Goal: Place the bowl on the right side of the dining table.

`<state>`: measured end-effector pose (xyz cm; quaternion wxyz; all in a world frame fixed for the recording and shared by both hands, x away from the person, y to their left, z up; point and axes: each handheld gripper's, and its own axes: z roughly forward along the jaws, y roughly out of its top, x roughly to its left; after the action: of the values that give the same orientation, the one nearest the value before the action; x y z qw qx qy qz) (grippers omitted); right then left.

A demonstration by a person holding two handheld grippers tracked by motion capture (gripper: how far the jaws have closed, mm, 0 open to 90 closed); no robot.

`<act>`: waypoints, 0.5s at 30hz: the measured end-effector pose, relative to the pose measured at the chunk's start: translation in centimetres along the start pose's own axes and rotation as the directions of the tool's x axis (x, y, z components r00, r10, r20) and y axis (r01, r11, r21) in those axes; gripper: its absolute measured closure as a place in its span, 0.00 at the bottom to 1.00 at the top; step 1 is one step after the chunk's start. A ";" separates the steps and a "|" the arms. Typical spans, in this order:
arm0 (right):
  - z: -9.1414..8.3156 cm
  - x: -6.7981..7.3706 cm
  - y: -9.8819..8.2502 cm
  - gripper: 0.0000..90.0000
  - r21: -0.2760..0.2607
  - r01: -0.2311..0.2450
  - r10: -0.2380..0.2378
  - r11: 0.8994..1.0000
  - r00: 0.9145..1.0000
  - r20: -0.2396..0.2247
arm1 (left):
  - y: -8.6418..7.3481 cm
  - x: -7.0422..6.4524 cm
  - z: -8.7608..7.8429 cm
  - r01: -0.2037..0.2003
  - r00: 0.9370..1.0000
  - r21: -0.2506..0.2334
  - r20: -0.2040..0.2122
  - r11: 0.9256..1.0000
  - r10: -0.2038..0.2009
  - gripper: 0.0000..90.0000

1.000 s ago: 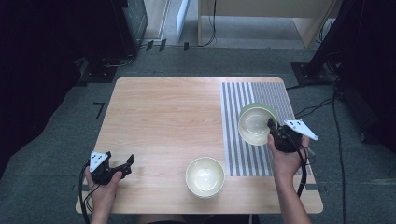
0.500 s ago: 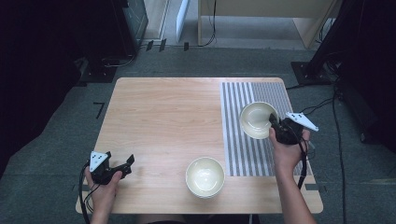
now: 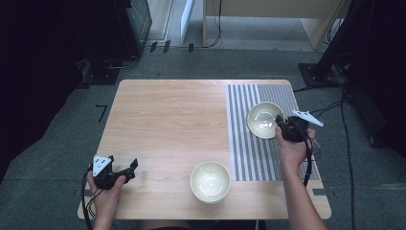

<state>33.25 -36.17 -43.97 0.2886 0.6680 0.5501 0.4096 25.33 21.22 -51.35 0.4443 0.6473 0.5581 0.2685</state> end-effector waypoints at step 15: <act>2.1 -0.8 0.2 0.93 0.071 -0.079 0.078 0.994 0.997 0.018 | 0.0 -0.1 0.0 -0.012 1.000 0.004 -0.004 1.000 0.012 0.01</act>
<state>35.10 -36.86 -45.04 0.2525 0.7021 0.5356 0.3956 25.32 21.13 -51.34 0.4404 0.6508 0.5557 0.2714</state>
